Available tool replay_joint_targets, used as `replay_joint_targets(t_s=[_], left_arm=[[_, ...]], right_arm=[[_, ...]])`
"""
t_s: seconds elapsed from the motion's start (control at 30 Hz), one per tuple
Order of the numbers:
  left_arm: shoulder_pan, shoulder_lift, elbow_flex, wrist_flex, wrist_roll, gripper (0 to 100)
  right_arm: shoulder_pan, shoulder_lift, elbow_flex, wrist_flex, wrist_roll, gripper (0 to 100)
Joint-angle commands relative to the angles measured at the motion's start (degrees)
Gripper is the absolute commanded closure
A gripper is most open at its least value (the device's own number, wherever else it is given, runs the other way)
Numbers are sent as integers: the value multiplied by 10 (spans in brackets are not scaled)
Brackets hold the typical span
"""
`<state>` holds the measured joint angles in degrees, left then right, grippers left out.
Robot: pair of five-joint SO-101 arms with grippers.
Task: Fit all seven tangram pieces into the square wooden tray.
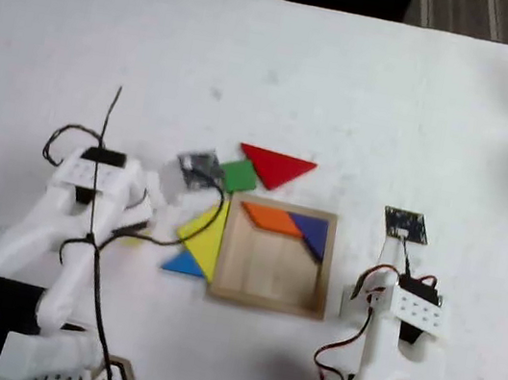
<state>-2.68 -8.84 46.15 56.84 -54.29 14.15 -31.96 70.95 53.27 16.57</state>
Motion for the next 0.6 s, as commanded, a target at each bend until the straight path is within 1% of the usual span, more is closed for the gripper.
replay_joint_targets(t_s=[0.0, 0.23, 0.33, 0.4, 0.47, 0.57], left_arm=[[10, 0, -37, -4, 200, 858], [21, -4, -55, 1, 404, 858], [42, -4, -91, 48, 469, 858], [66, -4, -123, 89, 488, 858], [98, -4, -153, 124, 492, 858], [155, -4, -183, 148, 493, 858]], right_arm=[[6, 6, 1, -20, 5, 754], [6, 6, 1, -20, 4, 754], [6, 6, 1, -20, 4, 754], [6, 6, 1, -20, 4, 754], [6, 6, 1, -20, 4, 754], [6, 6, 1, -20, 4, 754]])
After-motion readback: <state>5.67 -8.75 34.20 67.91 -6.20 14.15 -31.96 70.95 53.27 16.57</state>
